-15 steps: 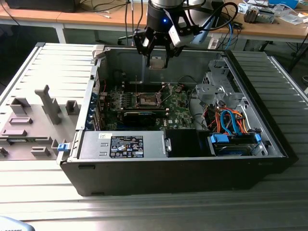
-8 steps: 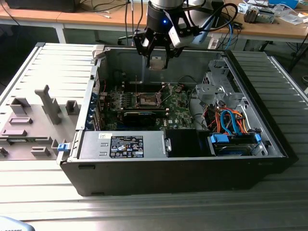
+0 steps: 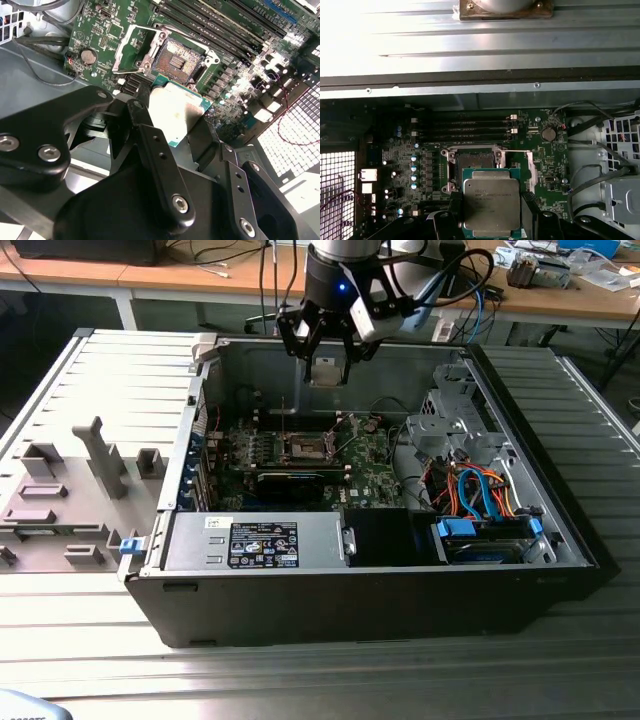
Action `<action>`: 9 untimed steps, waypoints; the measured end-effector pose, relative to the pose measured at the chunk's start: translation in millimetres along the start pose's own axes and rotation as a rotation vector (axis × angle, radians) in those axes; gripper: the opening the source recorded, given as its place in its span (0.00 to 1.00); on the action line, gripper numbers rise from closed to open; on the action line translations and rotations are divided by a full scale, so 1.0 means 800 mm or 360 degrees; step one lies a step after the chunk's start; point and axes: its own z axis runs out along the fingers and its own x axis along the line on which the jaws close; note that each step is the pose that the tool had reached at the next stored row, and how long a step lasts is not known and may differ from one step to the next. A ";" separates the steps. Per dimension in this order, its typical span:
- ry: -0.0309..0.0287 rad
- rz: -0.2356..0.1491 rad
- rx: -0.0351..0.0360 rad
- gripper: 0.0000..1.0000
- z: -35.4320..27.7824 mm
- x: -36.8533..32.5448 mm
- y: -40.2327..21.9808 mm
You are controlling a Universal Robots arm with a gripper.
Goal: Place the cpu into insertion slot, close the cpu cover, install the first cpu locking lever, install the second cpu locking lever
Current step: 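Place the cpu into insertion slot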
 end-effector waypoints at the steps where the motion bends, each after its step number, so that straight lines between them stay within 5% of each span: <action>1: 0.00000 0.0000 0.0000 0.55 0.0002 0.0000 -0.0002; 9: 0.00001 0.0000 0.0000 0.55 0.0018 -0.0001 -0.0014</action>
